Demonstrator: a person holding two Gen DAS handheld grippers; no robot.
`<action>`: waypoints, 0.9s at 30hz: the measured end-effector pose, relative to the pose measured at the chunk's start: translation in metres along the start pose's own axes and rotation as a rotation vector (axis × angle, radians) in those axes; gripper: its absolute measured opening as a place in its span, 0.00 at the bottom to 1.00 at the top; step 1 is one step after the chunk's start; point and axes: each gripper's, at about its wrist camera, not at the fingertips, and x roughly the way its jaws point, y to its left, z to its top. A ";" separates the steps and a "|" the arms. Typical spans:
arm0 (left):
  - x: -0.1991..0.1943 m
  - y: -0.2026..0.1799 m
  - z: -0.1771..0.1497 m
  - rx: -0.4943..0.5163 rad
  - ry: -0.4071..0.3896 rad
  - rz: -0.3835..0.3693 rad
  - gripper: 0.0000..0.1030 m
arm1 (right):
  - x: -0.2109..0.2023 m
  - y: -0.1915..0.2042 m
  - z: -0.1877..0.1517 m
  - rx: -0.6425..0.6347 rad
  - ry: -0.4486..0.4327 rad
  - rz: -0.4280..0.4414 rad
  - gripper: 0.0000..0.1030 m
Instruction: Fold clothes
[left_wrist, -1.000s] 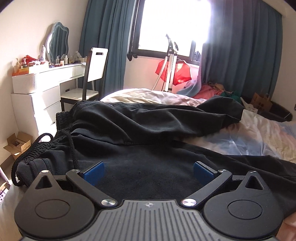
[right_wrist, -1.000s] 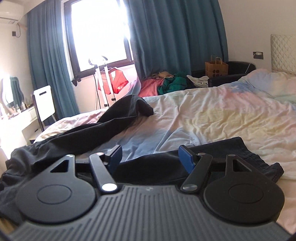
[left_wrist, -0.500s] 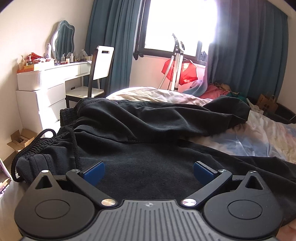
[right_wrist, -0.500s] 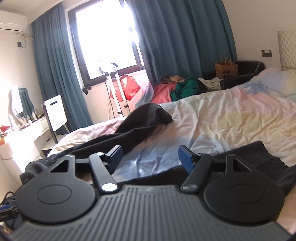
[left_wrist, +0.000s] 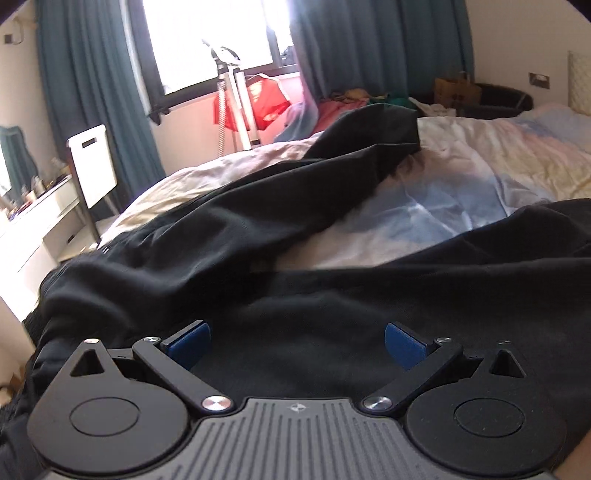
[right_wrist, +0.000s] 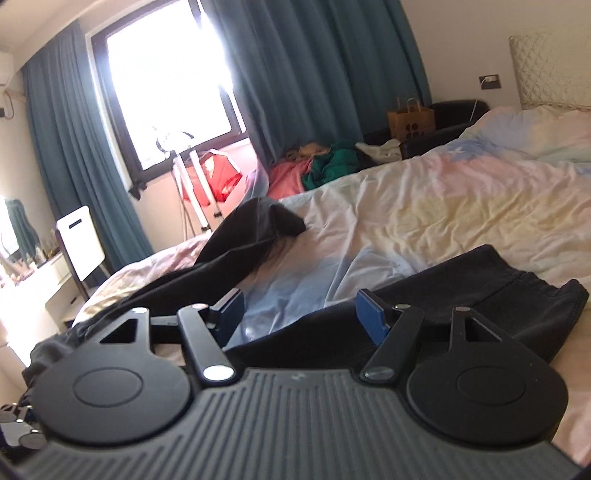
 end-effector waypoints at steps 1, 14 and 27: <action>0.020 -0.012 0.019 0.026 -0.023 -0.009 0.99 | 0.000 -0.005 0.001 0.017 -0.025 -0.016 0.67; 0.218 -0.155 0.205 0.235 -0.210 -0.068 0.94 | 0.072 -0.034 -0.017 0.099 -0.107 -0.120 0.70; 0.281 -0.225 0.292 0.178 -0.178 -0.106 0.09 | 0.101 -0.049 -0.028 0.155 -0.149 -0.259 0.69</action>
